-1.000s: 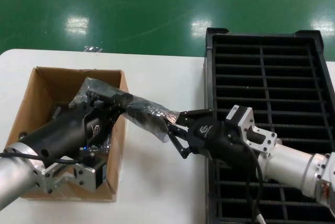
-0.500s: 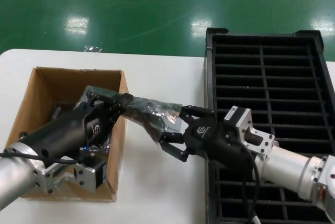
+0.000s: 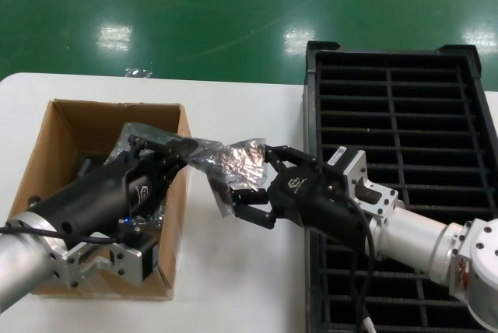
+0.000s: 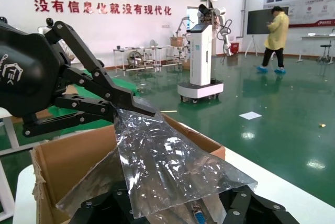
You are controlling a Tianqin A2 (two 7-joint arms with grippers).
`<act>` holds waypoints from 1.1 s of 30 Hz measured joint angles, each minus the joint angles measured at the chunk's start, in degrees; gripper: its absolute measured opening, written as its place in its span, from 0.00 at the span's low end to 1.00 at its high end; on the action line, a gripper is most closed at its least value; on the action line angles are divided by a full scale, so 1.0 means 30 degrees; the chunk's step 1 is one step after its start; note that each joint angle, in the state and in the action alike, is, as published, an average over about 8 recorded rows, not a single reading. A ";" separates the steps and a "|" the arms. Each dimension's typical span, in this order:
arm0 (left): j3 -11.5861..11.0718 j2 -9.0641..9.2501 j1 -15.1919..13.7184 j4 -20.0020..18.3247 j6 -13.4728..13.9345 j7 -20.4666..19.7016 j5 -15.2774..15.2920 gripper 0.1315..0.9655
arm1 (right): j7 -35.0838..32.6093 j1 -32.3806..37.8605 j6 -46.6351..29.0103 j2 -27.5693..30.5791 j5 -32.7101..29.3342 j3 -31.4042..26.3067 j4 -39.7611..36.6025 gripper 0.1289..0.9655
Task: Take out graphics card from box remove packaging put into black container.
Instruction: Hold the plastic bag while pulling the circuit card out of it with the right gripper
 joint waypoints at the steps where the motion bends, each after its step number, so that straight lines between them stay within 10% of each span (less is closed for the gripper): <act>1: 0.0000 0.0000 0.0000 0.0000 0.0000 0.0000 0.0000 0.01 | -0.0037 0.0043 -0.0014 -0.0046 0.0032 0.0020 -0.0099 0.45; 33: 0.0000 0.0000 0.0000 0.0000 0.0000 0.0000 0.0000 0.01 | 0.1240 -0.0844 0.0428 0.1111 0.0187 0.0543 0.2656 0.07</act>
